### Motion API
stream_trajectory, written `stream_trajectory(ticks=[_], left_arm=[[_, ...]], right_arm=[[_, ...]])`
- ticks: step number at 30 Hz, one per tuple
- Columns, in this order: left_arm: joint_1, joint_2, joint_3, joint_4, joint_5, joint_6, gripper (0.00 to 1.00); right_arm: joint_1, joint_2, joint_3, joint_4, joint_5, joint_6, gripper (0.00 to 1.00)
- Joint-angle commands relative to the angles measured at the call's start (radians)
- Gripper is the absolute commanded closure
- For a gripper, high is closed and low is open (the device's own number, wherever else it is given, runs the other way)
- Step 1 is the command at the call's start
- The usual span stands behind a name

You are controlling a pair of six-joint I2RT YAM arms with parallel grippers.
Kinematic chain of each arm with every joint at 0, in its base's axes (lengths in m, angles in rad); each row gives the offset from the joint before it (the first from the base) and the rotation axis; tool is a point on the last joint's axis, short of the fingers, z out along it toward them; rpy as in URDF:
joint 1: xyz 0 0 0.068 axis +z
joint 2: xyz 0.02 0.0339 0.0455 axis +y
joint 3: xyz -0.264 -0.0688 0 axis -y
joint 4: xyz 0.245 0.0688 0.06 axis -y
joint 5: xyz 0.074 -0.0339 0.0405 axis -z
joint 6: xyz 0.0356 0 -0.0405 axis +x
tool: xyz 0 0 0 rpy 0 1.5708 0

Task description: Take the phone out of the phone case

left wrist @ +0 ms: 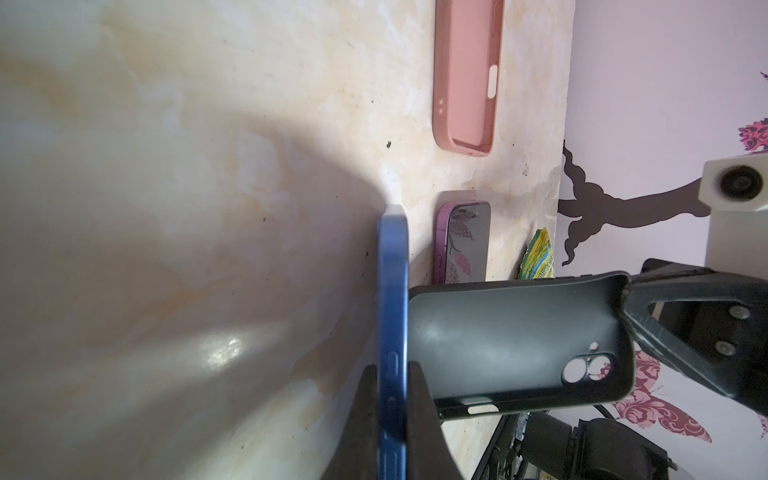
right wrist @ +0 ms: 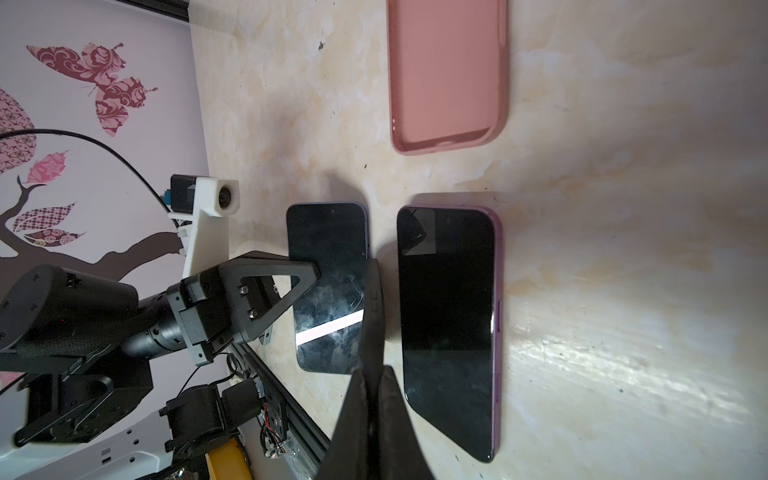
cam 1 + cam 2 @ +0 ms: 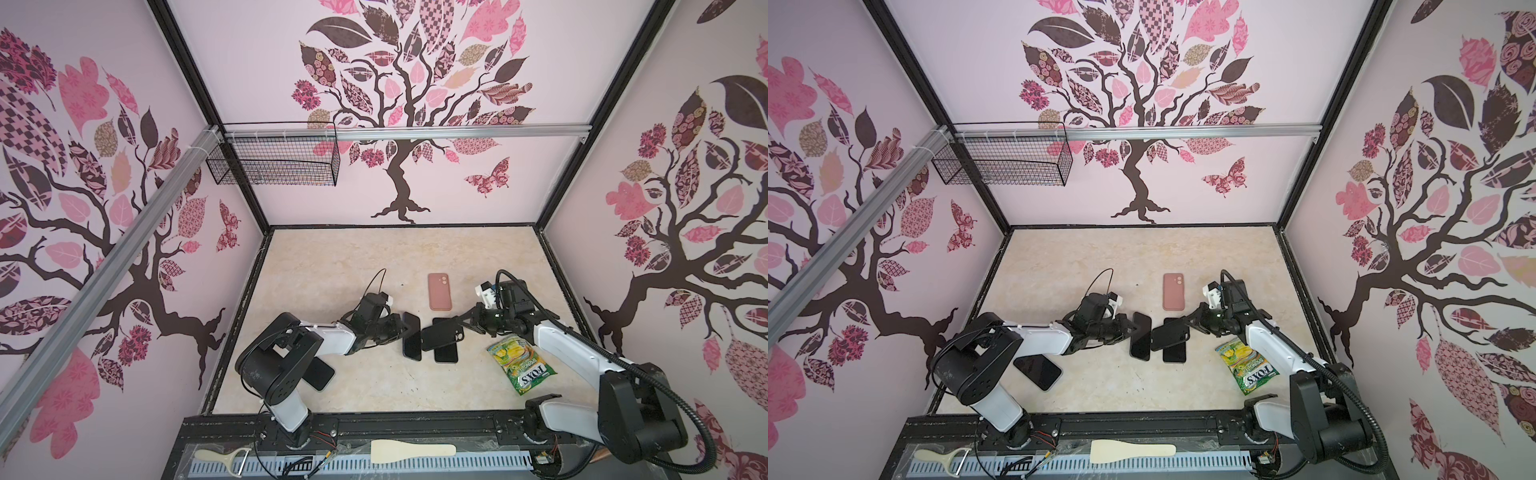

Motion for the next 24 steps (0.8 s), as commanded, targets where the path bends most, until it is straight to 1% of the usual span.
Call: stream_trajectory(ticks=[1, 6, 9, 12, 17, 24], left_arm=[[0.001, 0.013, -0.032, 0.021, 0.009, -0.009, 0.90], [0.001, 0.015, -0.037, 0.020, 0.001, -0.014, 0.74], [0.001, 0.015, -0.038, 0.010, -0.007, -0.011, 0.68], [0.001, 0.012, -0.039, 0.003, -0.012, -0.012, 0.63], [0.001, 0.002, -0.040, -0.025, -0.036, -0.008, 0.58], [0.003, -0.035, -0.049, -0.089, -0.103, 0.003, 0.45]], right_arm=[[0.000, 0.017, -0.003, -0.011, -0.013, -0.015, 1.00], [-0.001, 0.016, 0.005, -0.025, 0.002, -0.026, 1.00], [0.000, 0.015, 0.008, -0.030, 0.009, -0.033, 1.00], [-0.001, 0.015, 0.013, -0.039, 0.013, -0.039, 1.00], [0.000, 0.011, 0.024, -0.053, 0.027, -0.049, 1.00], [0.000, 0.011, 0.072, -0.090, 0.008, -0.068, 1.00]])
